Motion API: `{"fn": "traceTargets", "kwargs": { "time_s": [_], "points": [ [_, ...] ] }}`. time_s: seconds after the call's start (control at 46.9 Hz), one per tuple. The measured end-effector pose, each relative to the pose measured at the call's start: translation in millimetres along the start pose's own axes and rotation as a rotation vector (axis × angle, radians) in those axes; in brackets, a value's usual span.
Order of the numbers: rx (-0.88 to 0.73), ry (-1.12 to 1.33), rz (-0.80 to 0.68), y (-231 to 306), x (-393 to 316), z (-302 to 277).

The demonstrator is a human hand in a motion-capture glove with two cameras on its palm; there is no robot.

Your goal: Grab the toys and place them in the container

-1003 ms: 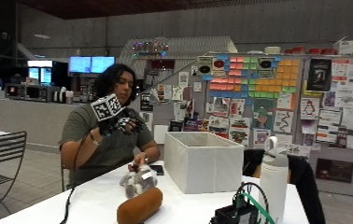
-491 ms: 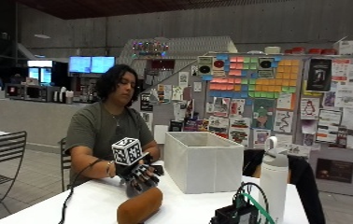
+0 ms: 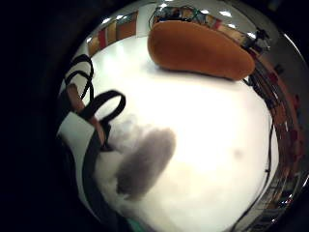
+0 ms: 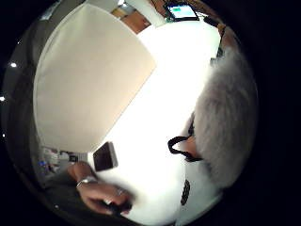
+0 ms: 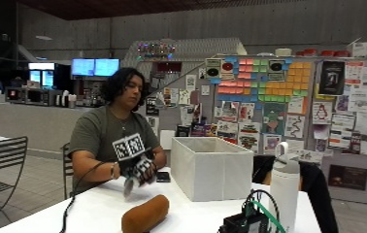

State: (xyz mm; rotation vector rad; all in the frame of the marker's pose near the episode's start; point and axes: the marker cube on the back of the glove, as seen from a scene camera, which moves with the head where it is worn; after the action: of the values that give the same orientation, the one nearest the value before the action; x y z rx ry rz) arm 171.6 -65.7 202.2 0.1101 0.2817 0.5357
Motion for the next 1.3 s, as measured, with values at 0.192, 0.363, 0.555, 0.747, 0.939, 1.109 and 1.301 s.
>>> {"fn": "traceTargets", "kwargs": {
  "time_s": [0.192,0.363,0.555,0.747,0.939,1.109,1.301],
  "points": [
    [0.211,-0.199,-0.191,9.8,-88.7,-175.9],
    [0.307,-0.274,-0.501,-18.2,-185.1,-284.0],
    [0.205,-0.412,-0.501,-79.0,-246.6,-276.0],
    [0.182,-0.437,-0.495,-133.6,-311.6,-230.1],
    [0.058,-0.786,-0.330,-173.8,-344.2,-205.5],
    [-0.100,-0.924,-0.232,-192.1,-339.9,-183.4],
    [-0.192,-1.058,-0.166,-194.1,-315.6,-170.6]
  ]
}}
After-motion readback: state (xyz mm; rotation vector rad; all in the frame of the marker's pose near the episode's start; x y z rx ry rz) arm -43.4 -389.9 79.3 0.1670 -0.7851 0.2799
